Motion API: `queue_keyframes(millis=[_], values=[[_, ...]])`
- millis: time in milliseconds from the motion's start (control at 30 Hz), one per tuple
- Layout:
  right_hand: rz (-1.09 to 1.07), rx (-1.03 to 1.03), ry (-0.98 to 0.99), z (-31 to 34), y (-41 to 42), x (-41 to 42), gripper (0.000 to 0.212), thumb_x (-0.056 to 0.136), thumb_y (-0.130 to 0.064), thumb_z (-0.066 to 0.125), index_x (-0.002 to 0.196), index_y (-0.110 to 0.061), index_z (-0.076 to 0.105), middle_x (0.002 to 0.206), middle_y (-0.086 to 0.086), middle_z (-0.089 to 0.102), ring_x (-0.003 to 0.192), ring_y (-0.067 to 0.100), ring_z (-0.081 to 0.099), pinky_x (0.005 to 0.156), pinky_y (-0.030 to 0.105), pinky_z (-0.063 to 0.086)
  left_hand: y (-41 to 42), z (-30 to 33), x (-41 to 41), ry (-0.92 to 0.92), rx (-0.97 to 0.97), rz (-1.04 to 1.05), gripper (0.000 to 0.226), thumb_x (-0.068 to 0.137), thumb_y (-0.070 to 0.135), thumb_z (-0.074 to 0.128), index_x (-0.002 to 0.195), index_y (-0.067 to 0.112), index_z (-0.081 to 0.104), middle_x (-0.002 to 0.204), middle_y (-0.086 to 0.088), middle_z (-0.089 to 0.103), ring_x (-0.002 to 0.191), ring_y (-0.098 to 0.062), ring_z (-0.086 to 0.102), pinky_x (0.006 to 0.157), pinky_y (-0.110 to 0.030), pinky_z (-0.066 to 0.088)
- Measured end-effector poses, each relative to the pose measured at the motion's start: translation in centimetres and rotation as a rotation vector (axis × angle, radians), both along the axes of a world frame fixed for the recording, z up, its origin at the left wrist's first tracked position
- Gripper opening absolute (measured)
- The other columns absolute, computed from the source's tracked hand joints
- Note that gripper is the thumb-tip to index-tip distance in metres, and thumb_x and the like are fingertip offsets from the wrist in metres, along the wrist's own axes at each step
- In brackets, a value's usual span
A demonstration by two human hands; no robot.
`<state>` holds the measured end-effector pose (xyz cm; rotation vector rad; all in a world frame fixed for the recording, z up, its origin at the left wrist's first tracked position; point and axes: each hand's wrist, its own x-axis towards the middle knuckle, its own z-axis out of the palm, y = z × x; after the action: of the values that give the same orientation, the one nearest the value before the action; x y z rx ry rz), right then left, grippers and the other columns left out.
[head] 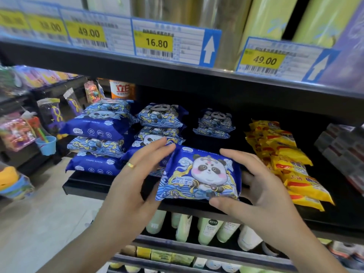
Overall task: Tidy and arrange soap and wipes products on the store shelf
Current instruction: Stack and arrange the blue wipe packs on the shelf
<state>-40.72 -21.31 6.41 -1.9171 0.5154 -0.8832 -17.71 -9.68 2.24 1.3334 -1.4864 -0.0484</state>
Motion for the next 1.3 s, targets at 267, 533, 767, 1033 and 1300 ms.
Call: queue_keyframes(millis=[267, 533, 767, 1033, 1300], values=[[0.065, 0.230, -0.029, -0.3, 0.4, 1.4, 0.070, 0.063, -0.017, 0.093, 0.125, -0.039, 0.068, 0.128, -0.003, 0.069, 0.114, 0.022, 0.070, 0.085, 0.034, 0.062, 0.0, 1.1, -0.4, -0.153, 0.070, -0.005, 0.075, 0.079, 0.011, 0.078, 0.142, 0.045, 0.054, 0.163, 0.017, 0.033, 0.148, -0.021, 0.041, 0.107, -0.043, 0.048], [0.052, 0.268, 0.037, 0.3, 0.8, 1.8, 0.052, 0.072, -0.041, 0.084, 0.123, -0.041, 0.070, 0.120, -0.010, 0.072, 0.110, 0.013, 0.071, 0.088, 0.023, 0.058, 0.4, 1.0, -0.1, 0.053, 0.080, -0.070, 0.053, 0.083, 0.038, 0.077, 0.135, 0.042, 0.063, 0.153, 0.014, 0.051, 0.143, -0.019, 0.050, 0.105, -0.051, 0.049], [-0.016, 0.238, -0.007, 0.1, 1.4, 2.6, 0.053, 0.077, -0.067, 0.065, 0.126, -0.049, 0.062, 0.107, 0.000, 0.074, 0.080, 0.019, 0.073, 0.078, 0.037, 0.061, 0.6, 1.6, -0.3, 0.272, 0.144, -0.114, 0.050, 0.080, 0.041, 0.081, 0.128, 0.042, 0.064, 0.123, 0.011, 0.073, 0.113, -0.010, 0.069, 0.092, -0.017, 0.052], [-0.224, -0.256, 0.073, -0.9, 1.4, 2.4, 0.078, 0.077, -0.072, 0.068, 0.147, -0.051, 0.039, 0.142, -0.016, 0.045, 0.118, 0.014, 0.058, 0.085, 0.027, 0.053, 0.7, 2.1, -0.2, 0.538, 0.209, -0.128, 0.038, 0.077, 0.048, 0.080, 0.114, 0.045, 0.070, 0.122, 0.016, 0.075, 0.116, -0.003, 0.069, 0.093, -0.010, 0.050], [-0.172, -0.696, 0.145, -1.2, 1.8, 3.0, 0.093, 0.082, -0.057, 0.076, 0.159, -0.037, 0.029, 0.169, -0.006, 0.015, 0.154, 0.023, 0.024, 0.110, 0.043, 0.043, 0.9, 2.6, 0.2, 0.711, 0.294, -0.141, 0.043, 0.074, 0.056, 0.080, 0.114, 0.042, 0.074, 0.119, 0.010, 0.078, 0.111, -0.009, 0.073, 0.091, -0.011, 0.052]])
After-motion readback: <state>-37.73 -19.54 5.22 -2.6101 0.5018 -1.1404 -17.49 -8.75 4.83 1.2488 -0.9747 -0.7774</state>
